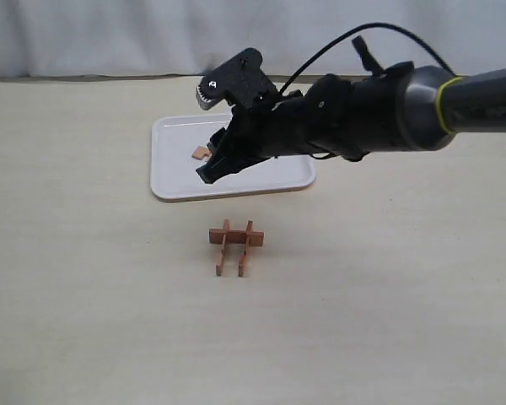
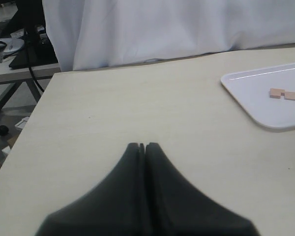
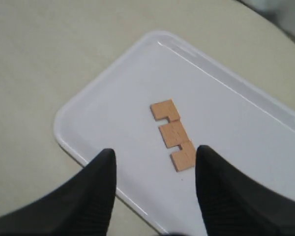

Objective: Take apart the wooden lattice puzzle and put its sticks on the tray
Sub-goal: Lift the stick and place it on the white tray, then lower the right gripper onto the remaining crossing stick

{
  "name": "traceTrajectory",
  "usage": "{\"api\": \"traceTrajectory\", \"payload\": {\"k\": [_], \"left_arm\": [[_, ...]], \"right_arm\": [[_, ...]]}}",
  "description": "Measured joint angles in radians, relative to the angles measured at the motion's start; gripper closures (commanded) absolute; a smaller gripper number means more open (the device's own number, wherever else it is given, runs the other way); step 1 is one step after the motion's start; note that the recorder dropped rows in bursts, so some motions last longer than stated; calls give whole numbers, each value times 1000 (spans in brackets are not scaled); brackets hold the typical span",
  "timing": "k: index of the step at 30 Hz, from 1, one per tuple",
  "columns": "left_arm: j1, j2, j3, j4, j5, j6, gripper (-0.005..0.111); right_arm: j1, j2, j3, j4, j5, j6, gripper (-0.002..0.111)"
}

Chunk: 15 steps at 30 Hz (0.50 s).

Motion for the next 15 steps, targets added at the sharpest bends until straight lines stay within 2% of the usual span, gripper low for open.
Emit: {"api": "traceTrajectory", "payload": {"k": [3,12,15], "left_arm": [[0,0,0,0,0,0,107],[0,0,0,0,0,0,107],[0,0,0,0,0,0,107]], "right_arm": [[-1,-47,0,-91,95,-1,62],[-1,-93,0,-469,539,1,65],[-1,-93,0,-551,596,5,65]]}}
